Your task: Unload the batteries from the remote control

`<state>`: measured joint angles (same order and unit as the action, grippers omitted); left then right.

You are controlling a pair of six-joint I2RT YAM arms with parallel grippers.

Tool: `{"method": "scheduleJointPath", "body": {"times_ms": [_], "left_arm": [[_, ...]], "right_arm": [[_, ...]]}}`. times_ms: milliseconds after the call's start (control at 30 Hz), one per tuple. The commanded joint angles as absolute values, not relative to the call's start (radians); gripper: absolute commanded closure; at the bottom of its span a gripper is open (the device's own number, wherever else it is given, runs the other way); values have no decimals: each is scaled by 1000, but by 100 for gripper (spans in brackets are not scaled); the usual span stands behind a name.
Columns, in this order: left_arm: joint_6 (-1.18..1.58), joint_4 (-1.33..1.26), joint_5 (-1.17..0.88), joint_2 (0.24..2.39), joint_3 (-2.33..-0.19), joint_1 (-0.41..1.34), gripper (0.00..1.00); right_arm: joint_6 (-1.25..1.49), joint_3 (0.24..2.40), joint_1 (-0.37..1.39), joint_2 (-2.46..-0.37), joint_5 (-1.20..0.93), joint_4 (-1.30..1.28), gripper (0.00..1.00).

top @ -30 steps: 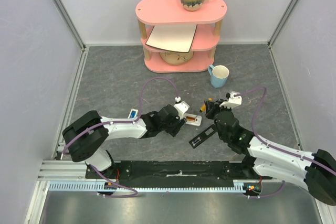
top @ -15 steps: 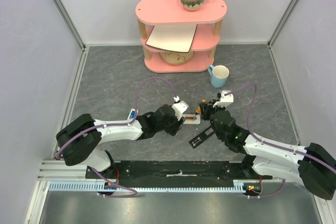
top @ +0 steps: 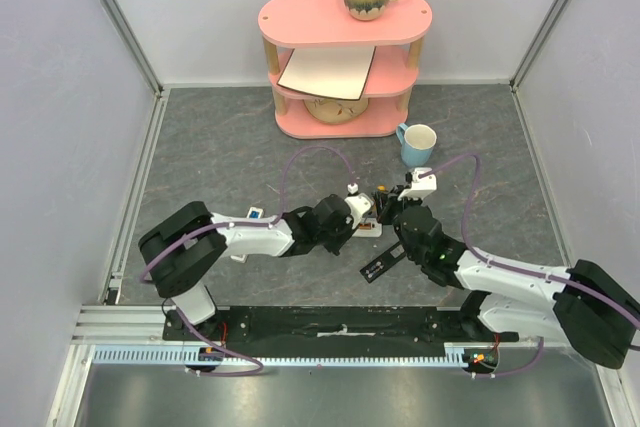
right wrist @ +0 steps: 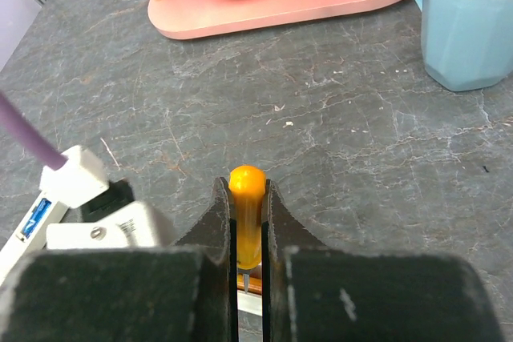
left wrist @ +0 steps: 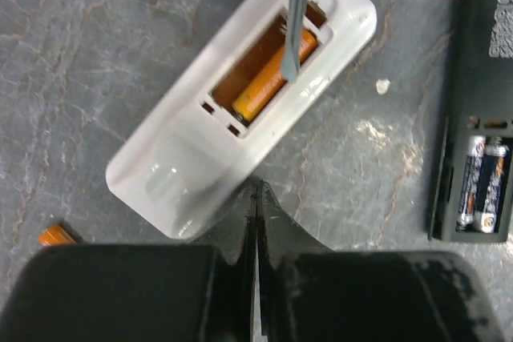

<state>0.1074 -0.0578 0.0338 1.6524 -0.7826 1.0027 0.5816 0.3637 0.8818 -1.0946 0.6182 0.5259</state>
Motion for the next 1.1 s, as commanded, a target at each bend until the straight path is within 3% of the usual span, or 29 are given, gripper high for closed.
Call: {"method": "scheduleJointPath", "body": {"times_ms": [0,267,833,967,1067], "left_arm": [[110,-6,127,1698,-847,997,98],[160,51,331,1732,-884,985,98],[152,48,241,1733,-888,985,97],[153,52,241,1736,-893,982,84],[152,46,224,1729,-890,974,60]], "right_arm": [[560,407,885,-1106,617,595,100],[519,433,884,-1210,629,649,100],[552,460,871,-1327,546,598,100],[595,419,816,-1312,433,620,100],[632,405,779,-1310,339,606,100]]}}
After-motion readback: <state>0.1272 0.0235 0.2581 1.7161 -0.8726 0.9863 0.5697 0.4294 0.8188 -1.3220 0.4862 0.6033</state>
